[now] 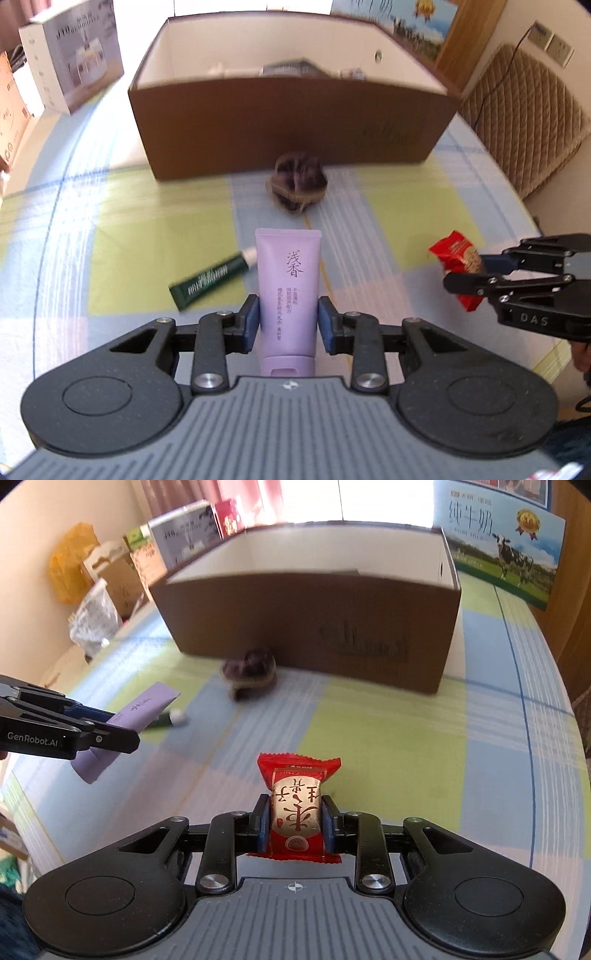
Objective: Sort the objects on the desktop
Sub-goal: 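Grasp the purple tube with the left tool while the right tool holds the candy packet, then carry the purple tube and candy packet over the brown box with both tools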
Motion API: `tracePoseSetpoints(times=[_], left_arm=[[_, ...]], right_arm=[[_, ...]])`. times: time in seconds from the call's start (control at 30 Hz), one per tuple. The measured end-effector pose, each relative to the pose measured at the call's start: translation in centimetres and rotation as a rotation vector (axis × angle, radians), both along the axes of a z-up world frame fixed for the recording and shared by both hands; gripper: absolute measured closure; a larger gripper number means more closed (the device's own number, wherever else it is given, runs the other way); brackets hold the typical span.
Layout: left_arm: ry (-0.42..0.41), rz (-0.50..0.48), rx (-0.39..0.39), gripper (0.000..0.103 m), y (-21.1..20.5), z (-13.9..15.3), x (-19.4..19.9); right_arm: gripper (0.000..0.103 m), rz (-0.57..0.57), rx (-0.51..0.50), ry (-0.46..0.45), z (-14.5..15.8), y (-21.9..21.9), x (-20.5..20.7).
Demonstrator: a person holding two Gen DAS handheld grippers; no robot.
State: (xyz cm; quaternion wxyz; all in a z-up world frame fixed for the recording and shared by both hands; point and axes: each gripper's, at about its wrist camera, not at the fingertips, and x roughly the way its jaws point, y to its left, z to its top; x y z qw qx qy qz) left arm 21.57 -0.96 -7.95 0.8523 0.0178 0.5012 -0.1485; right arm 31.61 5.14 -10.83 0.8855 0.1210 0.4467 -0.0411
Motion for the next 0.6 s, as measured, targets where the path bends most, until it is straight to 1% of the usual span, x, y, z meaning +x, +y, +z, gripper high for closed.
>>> tracePoseSetpoints(times=[0.3, 0.47, 0.6], left_arm=[[-0.082, 0.002, -0.065, 0.075, -0.2, 3.7, 1.3], [-0.13, 0.017, -0.095, 0.075, 0.2, 5.6, 3.2], [-0.173, 0.037, -0.097, 0.075, 0.8, 7.0, 5.5]], right_arm=[[0.078, 0.019, 0.032, -0.095, 3.0, -0.8, 1.7], [0.078, 0.031, 0.023, -0.158, 5.2, -2.0, 3.2], [0.078, 0.024, 0.003, -0.199, 6.9, -3.4, 5.1]])
